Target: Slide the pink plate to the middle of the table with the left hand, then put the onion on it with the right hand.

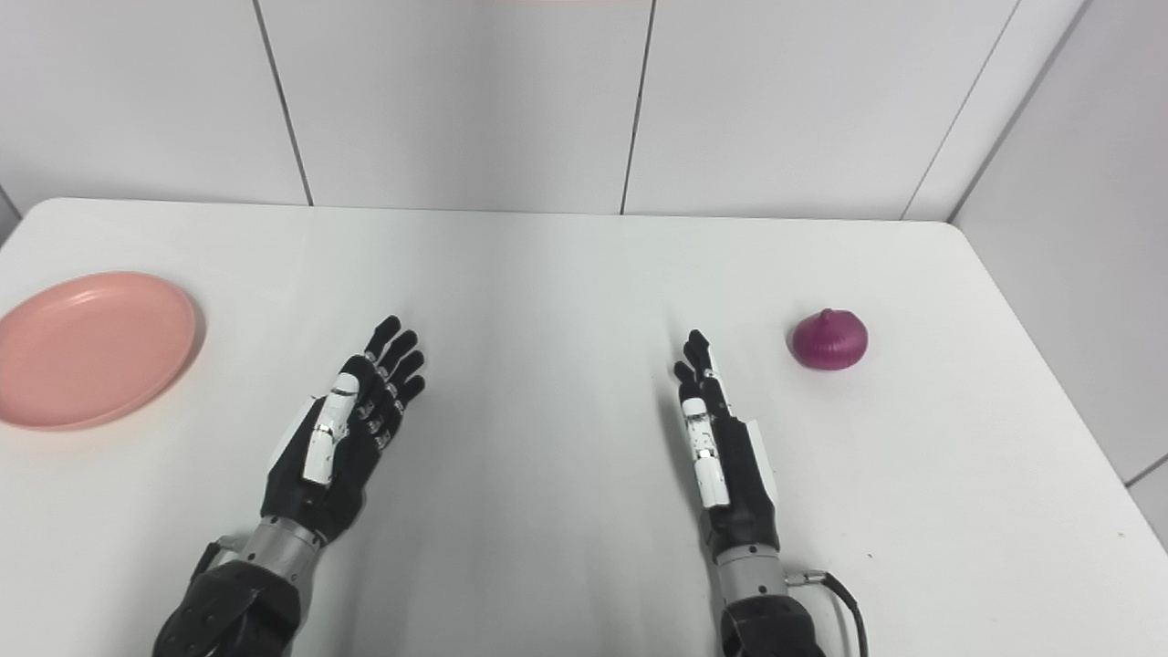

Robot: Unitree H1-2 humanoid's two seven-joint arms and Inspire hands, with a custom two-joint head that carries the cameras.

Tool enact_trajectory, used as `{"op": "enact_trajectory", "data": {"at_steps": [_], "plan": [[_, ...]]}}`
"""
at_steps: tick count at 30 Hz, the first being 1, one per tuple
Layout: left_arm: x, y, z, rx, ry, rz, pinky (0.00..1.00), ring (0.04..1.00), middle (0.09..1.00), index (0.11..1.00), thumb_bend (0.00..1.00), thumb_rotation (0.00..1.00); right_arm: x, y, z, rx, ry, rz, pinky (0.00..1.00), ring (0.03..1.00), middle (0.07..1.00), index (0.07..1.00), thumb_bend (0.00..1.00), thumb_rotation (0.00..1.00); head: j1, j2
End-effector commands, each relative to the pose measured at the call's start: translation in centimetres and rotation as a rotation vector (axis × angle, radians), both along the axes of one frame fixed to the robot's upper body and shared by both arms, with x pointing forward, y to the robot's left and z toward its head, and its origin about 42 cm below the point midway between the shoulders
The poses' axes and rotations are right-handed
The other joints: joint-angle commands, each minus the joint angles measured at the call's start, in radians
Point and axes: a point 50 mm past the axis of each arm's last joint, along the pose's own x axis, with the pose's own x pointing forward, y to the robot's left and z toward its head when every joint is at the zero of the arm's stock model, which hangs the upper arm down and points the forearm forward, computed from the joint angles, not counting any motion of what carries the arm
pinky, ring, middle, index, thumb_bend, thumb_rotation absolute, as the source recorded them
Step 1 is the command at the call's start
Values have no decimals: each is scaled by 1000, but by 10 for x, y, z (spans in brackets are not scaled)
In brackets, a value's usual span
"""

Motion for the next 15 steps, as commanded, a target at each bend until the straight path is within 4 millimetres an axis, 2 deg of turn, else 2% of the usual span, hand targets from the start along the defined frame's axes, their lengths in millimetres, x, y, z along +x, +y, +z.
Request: {"op": "enact_trajectory", "data": {"at_steps": [1,2,3,4,13,14,15], "plan": [[-8,-6,-19,1,69,13,1000,1000,1000,1000,465,1000,-4,-6,-7,7,-26,6,1000,976,997,1000,267,1000,48,-10],[-7,-8,-19,0,71,15,1000,1000,1000,1000,465,1000,-4,-8,-7,10,-29,8,1000,979,999,1000,262,1000,48,-10],[-7,-11,-20,-1,73,15,1000,1000,1000,1000,466,1000,-4,-10,-8,12,-31,12,1000,981,1000,1000,259,1000,81,-18],[-7,-13,-20,-1,75,15,1000,1000,1000,1000,464,1000,-4,-12,-8,14,-33,15,1000,987,1000,1000,247,1000,81,-18],[-2,-35,-28,-3,88,22,1000,1000,1000,1000,453,1000,-3,-27,-9,18,-39,33,1000,1000,1000,1000,174,1000,244,-77],[-1,-38,-29,-3,89,23,1000,1000,1000,1000,455,1000,-2,-29,-9,18,-38,34,1000,1000,1000,1000,170,1000,279,-90],[-1,-40,-30,-3,88,24,1000,1000,1000,1000,456,1000,-2,-30,-9,18,-38,34,1000,1000,1000,1000,168,1000,279,-90]]}}
